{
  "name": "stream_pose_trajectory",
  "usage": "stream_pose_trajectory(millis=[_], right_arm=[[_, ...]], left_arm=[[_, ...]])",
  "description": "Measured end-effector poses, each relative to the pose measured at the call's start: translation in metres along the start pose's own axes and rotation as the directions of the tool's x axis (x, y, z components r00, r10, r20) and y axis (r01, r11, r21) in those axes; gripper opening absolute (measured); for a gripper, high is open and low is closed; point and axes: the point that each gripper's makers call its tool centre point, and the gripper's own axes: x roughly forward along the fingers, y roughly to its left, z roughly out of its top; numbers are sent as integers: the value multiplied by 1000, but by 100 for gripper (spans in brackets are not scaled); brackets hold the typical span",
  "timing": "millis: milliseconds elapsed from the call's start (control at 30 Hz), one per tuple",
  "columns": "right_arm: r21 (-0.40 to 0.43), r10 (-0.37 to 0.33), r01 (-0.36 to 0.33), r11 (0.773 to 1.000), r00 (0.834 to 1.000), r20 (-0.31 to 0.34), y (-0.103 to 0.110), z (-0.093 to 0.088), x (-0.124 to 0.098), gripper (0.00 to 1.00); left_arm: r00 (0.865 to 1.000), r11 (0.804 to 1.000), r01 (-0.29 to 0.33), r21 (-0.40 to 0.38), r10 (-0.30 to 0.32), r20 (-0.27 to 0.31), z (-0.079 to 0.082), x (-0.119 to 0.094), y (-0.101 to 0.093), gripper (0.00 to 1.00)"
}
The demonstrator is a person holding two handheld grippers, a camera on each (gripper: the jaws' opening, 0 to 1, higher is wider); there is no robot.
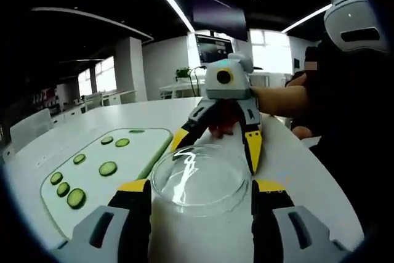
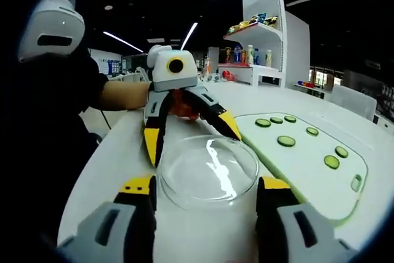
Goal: Open the petri dish lid, add cucumber slices into the petri dish, and close the lid
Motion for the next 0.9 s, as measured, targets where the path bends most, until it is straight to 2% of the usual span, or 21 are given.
stream_pose_trajectory(millis=[233,467,633,900], right_arm=[[2,-8,8,1000,1000,0,-4,-1,0,59],[9,-8,8,1000,1000,2,-4,-1,1,60],[19,-6,6,1000,1000,6,-5,0,1,60],[15,-10,10,1000,1000,5,-4,0,1,59]], left_arm=[[1000,1000,-9,12,9,-3,-2,2,2,62],[1000,1000,-3,-14,3,0,-3,4,5,62],[1000,998,16,-62,-17,-8,-5,6,8,62],[1000,998,13,-53,-14,-16,-7,5,6,61]])
